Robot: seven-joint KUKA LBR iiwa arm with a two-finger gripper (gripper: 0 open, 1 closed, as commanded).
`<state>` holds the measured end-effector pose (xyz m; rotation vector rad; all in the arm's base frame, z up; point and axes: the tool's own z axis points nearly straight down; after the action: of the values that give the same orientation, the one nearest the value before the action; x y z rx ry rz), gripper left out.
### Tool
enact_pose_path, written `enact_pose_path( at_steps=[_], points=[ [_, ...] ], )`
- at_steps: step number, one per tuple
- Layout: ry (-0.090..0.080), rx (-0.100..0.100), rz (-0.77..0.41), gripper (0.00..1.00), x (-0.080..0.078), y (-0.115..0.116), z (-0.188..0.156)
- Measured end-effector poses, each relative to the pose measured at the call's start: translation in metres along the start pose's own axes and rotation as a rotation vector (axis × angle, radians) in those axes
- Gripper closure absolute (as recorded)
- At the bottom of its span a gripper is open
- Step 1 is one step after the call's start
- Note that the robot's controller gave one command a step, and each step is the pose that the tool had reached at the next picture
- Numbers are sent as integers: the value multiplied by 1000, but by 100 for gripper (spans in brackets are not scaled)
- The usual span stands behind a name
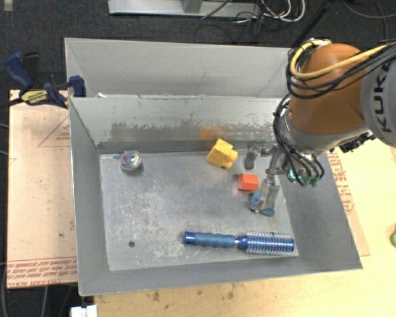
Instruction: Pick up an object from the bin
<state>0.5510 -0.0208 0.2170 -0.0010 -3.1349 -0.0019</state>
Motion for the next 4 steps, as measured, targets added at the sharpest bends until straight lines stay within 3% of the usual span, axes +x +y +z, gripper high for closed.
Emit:
enact_pose_path(
  at_steps=[1, 2, 3, 4],
  points=[
    [-24, 1, -149, 0, 64, 21, 148],
    [-10, 0, -308, 0, 68, 54, 117],
    [-11, 5, -236, 0, 41, -13, 117],
    [-7, -1, -270, 0, 51, 28, 149]
  ],
)
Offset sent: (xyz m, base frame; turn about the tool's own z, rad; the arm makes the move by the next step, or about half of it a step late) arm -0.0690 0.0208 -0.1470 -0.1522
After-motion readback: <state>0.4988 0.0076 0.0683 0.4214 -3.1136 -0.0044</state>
